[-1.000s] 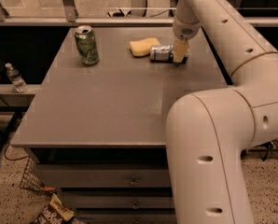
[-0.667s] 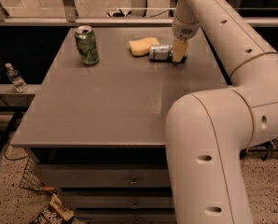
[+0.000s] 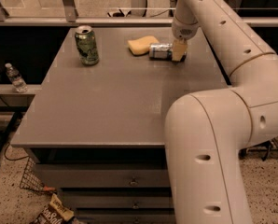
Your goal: Move redbull can near sponge
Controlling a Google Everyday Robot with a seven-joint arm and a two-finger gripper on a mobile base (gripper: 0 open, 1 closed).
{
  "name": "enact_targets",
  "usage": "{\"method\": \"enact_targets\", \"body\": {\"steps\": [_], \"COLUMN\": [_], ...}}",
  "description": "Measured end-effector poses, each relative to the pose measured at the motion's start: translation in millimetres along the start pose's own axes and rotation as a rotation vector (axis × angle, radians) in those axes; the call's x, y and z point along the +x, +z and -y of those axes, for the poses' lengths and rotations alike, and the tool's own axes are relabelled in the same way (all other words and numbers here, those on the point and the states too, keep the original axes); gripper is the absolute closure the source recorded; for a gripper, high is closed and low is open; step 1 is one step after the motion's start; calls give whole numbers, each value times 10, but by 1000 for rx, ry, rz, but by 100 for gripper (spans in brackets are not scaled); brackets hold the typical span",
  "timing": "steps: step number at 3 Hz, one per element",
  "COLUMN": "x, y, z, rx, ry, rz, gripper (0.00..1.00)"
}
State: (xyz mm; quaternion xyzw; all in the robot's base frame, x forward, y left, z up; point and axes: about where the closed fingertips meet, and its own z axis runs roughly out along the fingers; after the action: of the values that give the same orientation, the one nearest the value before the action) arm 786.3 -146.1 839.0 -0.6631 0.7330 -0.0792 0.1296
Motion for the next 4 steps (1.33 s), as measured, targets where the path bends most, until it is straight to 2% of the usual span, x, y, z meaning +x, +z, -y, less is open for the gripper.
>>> {"method": "enact_targets", "body": {"steps": [1,2,4], "x": [-14,-25,0], "y": [43,27,-9], "z": [14,33,64], "rx": [3,4,22], "ry": [-1,-2,14], "rz": [2,3,1], "gripper": [17,0,0]}}
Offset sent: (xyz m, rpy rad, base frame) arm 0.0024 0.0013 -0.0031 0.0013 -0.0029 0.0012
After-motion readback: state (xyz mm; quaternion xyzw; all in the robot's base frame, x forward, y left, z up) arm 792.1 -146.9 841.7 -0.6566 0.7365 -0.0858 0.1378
